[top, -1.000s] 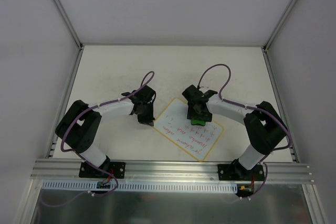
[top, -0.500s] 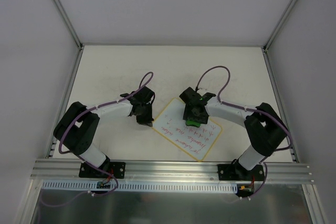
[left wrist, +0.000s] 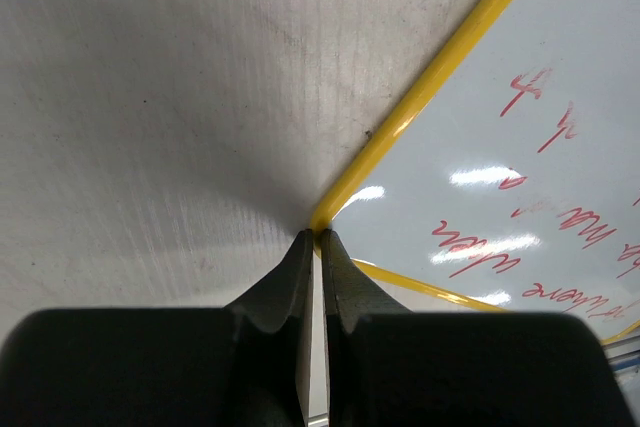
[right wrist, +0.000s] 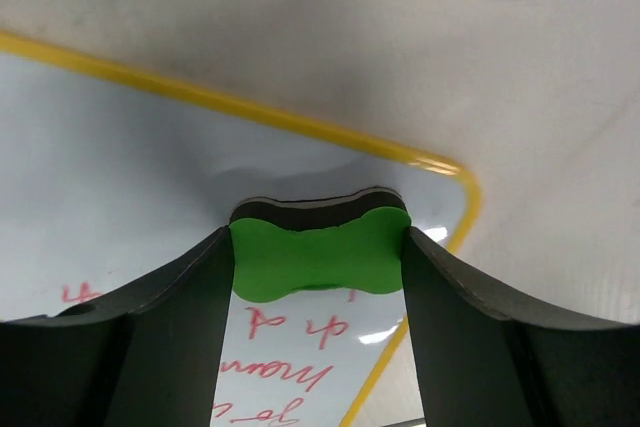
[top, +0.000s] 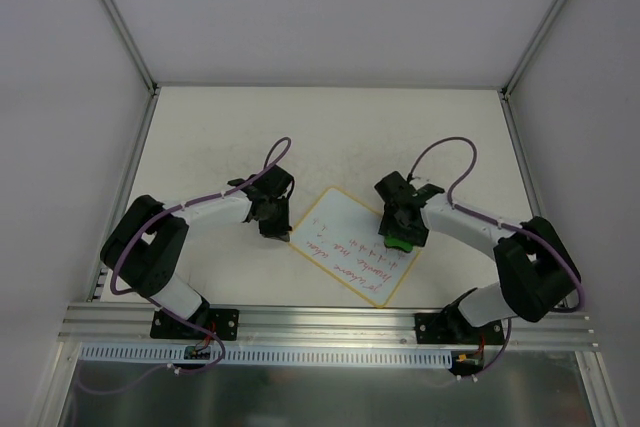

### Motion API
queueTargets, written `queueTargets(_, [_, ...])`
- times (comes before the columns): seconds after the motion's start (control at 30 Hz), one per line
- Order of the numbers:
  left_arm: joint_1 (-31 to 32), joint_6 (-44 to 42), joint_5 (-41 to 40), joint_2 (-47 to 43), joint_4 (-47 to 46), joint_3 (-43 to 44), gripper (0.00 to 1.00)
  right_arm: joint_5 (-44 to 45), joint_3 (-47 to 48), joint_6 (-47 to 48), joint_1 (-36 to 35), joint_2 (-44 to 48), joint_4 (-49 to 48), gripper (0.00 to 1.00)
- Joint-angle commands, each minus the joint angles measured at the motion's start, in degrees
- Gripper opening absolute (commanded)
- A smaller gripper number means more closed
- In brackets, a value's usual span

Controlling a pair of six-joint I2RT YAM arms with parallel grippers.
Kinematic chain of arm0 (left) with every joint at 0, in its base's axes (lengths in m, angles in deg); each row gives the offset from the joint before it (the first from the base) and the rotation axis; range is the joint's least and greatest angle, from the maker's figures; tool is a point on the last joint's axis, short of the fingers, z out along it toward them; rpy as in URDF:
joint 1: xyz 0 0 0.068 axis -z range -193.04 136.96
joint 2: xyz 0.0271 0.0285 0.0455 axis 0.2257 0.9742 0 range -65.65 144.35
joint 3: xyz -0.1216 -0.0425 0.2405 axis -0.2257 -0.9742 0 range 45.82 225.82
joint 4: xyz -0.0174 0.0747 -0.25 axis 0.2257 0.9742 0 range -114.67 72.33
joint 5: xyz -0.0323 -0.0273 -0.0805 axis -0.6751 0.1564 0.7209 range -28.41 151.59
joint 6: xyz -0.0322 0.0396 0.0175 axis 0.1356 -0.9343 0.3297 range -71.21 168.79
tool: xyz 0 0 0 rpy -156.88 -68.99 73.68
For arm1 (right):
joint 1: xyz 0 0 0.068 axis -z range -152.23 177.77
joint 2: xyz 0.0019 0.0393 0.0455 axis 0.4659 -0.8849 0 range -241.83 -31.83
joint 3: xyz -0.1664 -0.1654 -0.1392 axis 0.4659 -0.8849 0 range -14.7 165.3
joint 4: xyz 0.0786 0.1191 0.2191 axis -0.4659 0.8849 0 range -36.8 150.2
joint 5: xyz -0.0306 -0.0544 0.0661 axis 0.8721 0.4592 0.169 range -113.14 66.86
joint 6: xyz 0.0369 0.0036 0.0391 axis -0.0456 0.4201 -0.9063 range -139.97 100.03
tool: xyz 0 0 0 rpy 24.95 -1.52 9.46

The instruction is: Erase the whiteboard

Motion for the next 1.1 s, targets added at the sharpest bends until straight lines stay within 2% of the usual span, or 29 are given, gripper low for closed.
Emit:
queueTargets(0.0, [0.4, -1.3, -2.7, 0.8, 3.9, -2.1, 0.00, -4.8, 4.3, 0.9, -8.4, -8.7, -1.2, 0.31])
queueTargets(0.2, [0.4, -1.0, -2.0, 0.9, 3.9, -2.0, 0.00, -8.6, 16.0, -0.2, -19.9, -20.6, -2.0, 0.31])
queueTargets(0.27, [0.4, -0.9, -2.1, 0.6, 3.9, -2.0, 0.00, -8.9, 19.7, -1.2, -21.3, -22.5, -1.6, 0.31])
queueTargets(0.4, [0.4, -0.8, -2.1, 0.2, 3.9, -2.0, 0.00, -5.0, 19.9, -2.8, -21.2, -22.4, 0.7, 0.31])
queueTargets(0.57, [0.5, -0.7, -2.2, 0.5, 3.8, -2.1, 0.00, -1.7, 11.7, -5.0, -14.8, -16.3, 2.6, 0.31])
queueTargets(0.83, [0.4, -0.8, -2.2, 0.2, 3.9, -2.1, 0.00, -1.0, -7.2, -5.0, -1.3, 4.8, 3.7, 0.31])
queueTargets(0.93, [0.4, -0.7, -2.1, 0.2, 3.9, -2.0, 0.00, -0.9, -10.0, -3.7, 2.0, 10.0, 4.3, 0.31])
queueTargets(1.07, [0.4, -0.7, -2.0, -0.1, 3.9, -2.0, 0.00, -2.1, -12.8, -1.9, 4.3, 12.1, 3.9, 0.31])
